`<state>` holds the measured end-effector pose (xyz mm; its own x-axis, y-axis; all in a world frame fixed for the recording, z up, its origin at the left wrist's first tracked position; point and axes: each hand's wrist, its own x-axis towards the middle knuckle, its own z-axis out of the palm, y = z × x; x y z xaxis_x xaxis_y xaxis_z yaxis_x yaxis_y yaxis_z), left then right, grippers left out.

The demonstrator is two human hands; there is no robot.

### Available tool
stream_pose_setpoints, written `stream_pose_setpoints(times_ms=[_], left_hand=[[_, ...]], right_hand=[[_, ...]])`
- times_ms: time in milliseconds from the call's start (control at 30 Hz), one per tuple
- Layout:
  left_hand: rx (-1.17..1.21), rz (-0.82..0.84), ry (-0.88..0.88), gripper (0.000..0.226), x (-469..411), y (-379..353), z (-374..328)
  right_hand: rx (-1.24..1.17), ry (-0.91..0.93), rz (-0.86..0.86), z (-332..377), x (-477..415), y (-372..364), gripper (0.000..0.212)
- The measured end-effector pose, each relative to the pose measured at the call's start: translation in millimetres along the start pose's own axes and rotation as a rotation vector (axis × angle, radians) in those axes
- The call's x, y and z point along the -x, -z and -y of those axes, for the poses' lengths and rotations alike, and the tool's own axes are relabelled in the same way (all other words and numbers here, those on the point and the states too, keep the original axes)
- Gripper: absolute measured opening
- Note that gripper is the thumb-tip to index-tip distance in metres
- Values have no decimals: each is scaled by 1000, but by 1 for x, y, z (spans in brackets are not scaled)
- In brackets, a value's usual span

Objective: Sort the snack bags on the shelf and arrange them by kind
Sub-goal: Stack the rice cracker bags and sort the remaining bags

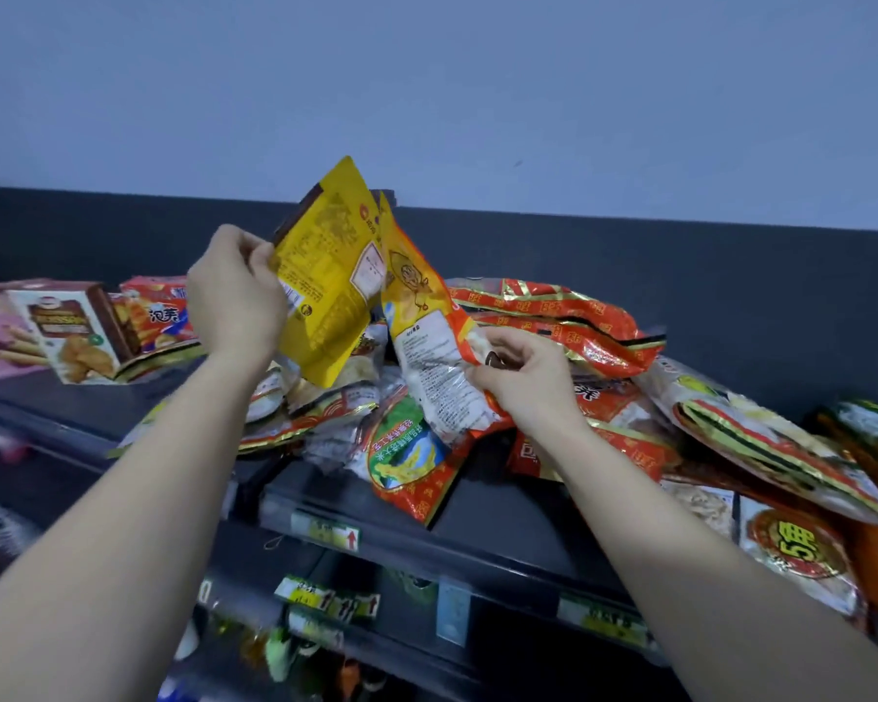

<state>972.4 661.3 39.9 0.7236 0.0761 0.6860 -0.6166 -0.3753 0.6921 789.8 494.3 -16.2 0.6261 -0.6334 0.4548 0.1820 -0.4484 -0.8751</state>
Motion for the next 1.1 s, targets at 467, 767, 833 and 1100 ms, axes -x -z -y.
stream_pose_setpoints(times_ms=[467, 767, 833, 1100], left_hand=[[238, -33, 150, 18, 13, 35, 34], [328, 36, 159, 15, 31, 40, 21], [348, 62, 168, 14, 40, 37, 16], [477, 192, 169, 10, 76, 18, -22]], right_hand=[[-130, -12, -81, 32, 39, -40, 39], [111, 53, -221, 52, 64, -30, 33], [215, 70, -259, 52, 70, -24, 37], [485, 86, -397, 55, 94, 15, 32]])
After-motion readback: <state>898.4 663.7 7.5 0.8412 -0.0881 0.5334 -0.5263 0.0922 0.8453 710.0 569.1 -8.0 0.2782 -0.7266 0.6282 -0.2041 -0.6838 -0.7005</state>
